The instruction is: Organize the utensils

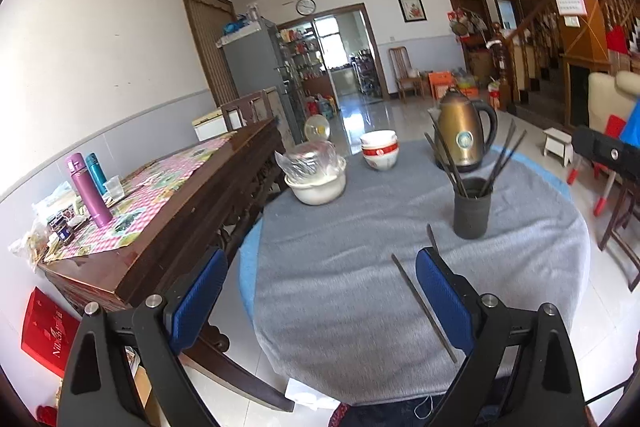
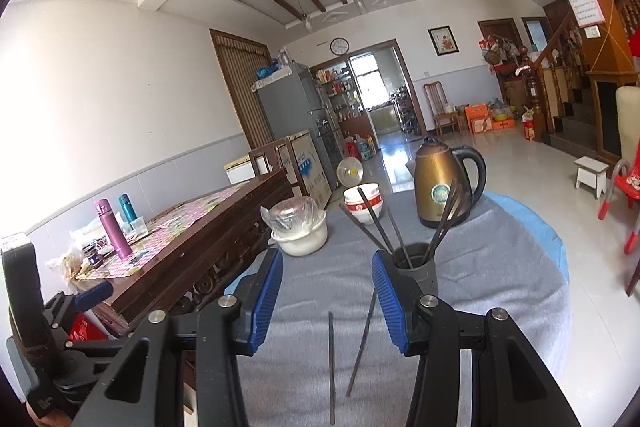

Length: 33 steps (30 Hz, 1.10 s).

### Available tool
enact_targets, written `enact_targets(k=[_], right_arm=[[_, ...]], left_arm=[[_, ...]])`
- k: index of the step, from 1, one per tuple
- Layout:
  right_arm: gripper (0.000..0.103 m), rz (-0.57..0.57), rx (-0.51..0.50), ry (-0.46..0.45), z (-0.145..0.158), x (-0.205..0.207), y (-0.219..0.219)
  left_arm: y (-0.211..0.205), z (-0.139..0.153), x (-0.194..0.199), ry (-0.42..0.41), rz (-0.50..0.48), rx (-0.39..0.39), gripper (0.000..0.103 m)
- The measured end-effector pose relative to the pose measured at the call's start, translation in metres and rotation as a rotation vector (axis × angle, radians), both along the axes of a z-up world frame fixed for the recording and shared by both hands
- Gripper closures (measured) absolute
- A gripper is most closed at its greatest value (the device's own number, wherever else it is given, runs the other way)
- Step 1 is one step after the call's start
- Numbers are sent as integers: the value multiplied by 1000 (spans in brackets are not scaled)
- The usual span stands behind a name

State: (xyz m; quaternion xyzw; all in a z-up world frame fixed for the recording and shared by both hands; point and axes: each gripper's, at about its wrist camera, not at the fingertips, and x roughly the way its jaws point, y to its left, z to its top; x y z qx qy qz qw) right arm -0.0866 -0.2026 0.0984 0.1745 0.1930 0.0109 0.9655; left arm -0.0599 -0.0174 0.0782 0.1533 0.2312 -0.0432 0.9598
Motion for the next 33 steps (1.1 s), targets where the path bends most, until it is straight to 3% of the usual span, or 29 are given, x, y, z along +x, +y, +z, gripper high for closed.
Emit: enact_targets(k=[15, 33], right_arm=[[52, -14, 13, -7, 1, -5, -9], [52, 36, -9, 55, -12, 3, 8]], left_arm=[[9, -1, 3, 9, 38, -25, 8], [25, -15, 8, 56, 70, -43, 8]])
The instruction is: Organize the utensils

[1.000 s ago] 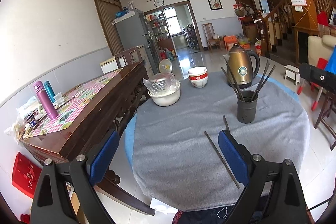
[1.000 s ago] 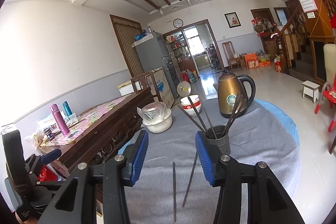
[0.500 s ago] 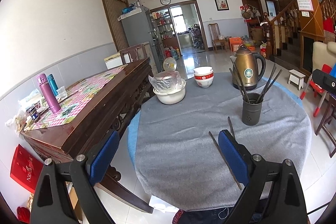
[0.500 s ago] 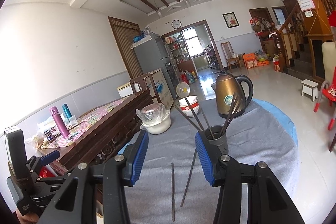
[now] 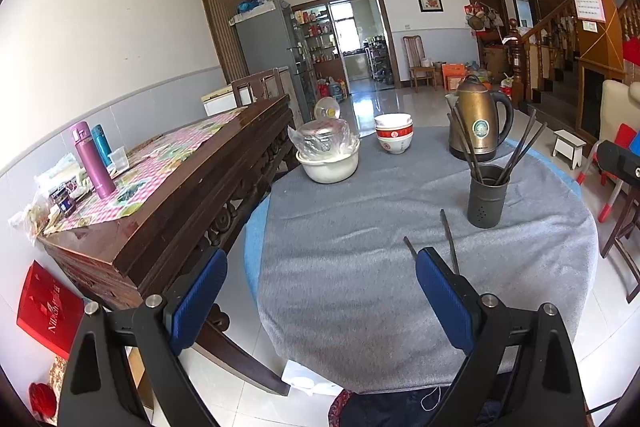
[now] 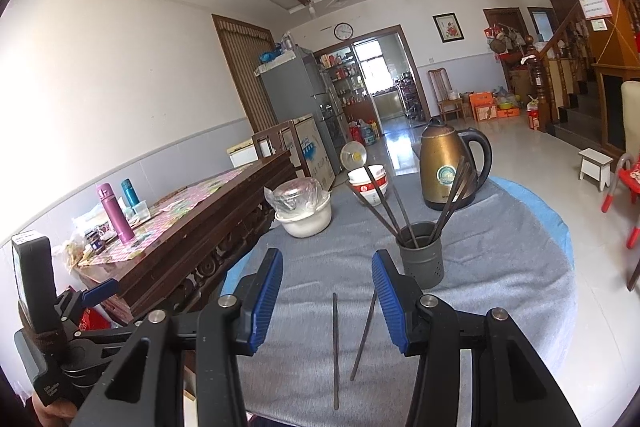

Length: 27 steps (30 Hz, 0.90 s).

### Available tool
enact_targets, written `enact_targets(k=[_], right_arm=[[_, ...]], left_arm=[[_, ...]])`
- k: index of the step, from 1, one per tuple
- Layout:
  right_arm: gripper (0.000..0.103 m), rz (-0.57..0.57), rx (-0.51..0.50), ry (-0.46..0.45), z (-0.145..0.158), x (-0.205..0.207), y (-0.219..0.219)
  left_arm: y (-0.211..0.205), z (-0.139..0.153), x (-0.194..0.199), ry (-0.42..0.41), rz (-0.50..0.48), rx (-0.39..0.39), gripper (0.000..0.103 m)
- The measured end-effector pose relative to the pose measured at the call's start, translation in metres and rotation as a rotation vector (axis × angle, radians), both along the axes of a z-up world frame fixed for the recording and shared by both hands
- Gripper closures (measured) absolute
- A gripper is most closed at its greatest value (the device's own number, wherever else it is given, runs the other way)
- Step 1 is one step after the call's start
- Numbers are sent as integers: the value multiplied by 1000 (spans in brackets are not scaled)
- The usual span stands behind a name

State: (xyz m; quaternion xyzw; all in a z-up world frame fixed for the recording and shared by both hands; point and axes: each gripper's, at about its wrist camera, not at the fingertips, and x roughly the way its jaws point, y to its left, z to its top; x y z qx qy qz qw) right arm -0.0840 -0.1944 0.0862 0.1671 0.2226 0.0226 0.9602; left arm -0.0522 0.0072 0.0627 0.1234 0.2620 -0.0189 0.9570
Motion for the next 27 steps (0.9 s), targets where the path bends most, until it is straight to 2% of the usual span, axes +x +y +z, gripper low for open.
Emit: enact_targets(k=[14, 27], right_arm=[[52, 27, -9, 91, -21, 15, 15], [52, 12, -3, 161, -38, 22, 14]], left_arm=[[9, -11, 3, 29, 16, -13, 8], [5, -31, 10, 85, 13, 8, 8]])
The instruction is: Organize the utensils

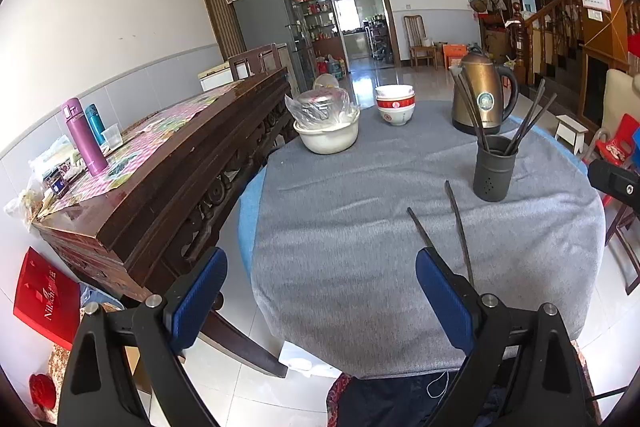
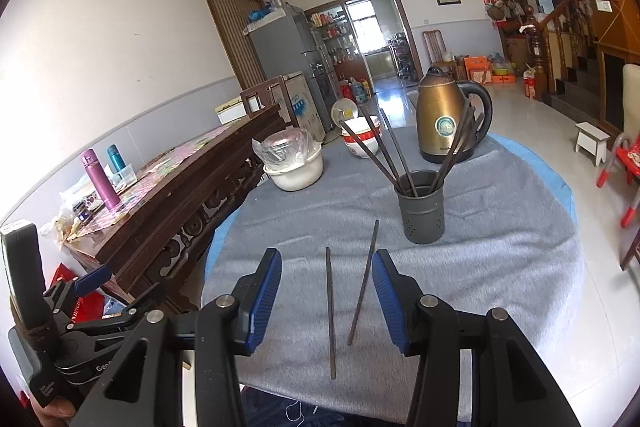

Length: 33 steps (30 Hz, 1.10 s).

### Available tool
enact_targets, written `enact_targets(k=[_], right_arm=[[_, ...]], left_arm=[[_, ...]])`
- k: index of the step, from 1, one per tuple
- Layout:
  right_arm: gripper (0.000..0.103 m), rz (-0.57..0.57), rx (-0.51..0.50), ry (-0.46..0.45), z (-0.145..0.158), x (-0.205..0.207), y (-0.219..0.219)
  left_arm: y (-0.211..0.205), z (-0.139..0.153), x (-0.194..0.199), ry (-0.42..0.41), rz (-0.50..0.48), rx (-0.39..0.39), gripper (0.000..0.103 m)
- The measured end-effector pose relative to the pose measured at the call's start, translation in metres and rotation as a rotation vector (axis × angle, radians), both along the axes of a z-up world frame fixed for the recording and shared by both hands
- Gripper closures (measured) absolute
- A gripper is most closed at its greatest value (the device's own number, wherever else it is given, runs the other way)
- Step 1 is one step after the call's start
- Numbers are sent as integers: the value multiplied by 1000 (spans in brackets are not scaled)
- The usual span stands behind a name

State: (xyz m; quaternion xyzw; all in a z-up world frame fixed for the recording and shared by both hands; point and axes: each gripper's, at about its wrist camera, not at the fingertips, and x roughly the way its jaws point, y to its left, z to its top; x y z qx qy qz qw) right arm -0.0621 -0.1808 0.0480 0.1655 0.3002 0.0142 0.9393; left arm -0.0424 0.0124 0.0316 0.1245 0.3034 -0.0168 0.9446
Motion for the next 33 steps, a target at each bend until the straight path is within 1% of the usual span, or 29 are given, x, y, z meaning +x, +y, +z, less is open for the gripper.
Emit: enact_targets(k=[5, 8, 13, 17, 22, 33], right_arm=[[52, 1, -2, 20, -8, 3, -1], [52, 1, -1, 47, -18, 8, -2], [52, 2, -1, 101, -36, 16, -3], [52, -4, 9, 130, -48, 21, -6], [52, -15, 21, 160, -60, 29, -12], [52, -25, 58, 208, -73, 54, -24]], left_arm=[[-2, -13, 6, 32, 0, 8, 8], [-4, -25, 11, 58, 0, 19, 8], [-7, -43, 23, 113, 4, 10, 8], [-11, -56, 34, 158, 6, 19, 8], [-14, -66, 47, 190, 7, 25, 8], [-25, -79, 73, 240, 7, 46, 8]])
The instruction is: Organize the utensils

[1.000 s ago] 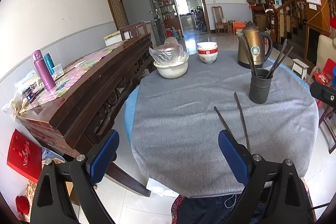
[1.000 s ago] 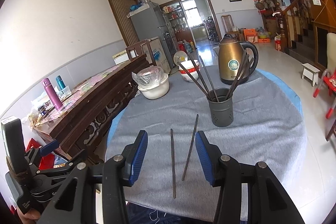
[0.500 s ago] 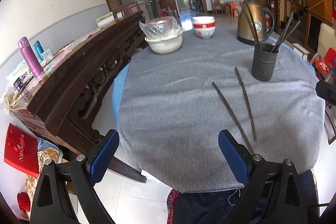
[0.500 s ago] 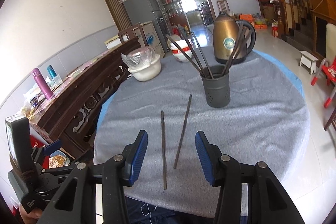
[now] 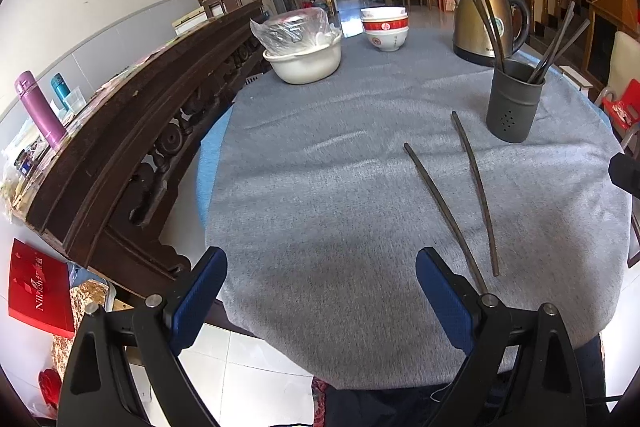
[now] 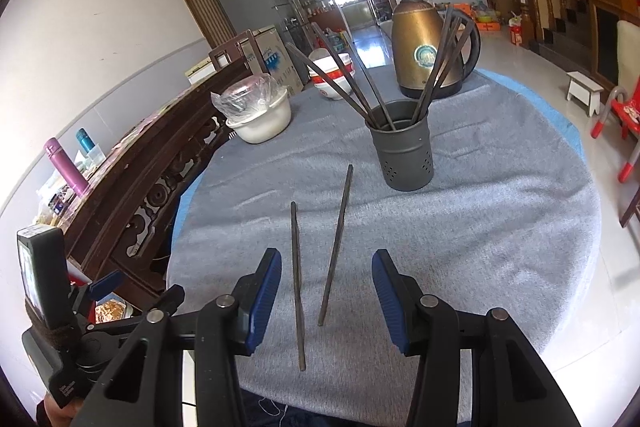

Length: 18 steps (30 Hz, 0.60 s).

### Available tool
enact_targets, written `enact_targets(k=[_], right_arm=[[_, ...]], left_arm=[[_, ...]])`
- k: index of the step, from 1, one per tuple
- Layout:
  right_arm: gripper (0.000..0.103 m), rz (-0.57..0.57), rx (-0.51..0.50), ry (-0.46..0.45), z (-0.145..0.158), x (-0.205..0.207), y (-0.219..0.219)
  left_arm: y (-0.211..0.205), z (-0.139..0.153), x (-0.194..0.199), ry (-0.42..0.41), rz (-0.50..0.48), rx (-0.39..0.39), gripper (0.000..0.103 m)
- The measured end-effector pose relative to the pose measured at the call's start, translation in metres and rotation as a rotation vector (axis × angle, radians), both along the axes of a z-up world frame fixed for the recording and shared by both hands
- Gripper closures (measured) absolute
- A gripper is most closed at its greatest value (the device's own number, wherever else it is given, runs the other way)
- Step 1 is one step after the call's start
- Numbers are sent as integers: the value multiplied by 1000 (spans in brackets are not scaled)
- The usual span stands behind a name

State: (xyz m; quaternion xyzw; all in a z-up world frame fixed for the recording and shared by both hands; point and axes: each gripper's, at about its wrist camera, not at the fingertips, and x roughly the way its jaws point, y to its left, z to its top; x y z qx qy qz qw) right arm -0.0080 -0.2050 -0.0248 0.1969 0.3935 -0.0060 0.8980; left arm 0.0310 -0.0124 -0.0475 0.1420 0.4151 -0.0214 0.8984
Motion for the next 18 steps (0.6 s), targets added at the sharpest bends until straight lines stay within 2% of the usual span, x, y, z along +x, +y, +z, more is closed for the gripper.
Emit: enact_targets(k=[11, 16, 18], right_arm=[[52, 2, 6, 50, -19, 40, -8], [54, 14, 3, 85, -37, 62, -7], [60, 23, -2, 104, -46, 70, -4]], left_arm=[[-9, -19, 33, 59, 8, 17, 8], [-6, -29, 53, 122, 16, -33, 8], [-4, -35, 59, 156, 21, -62, 8]])
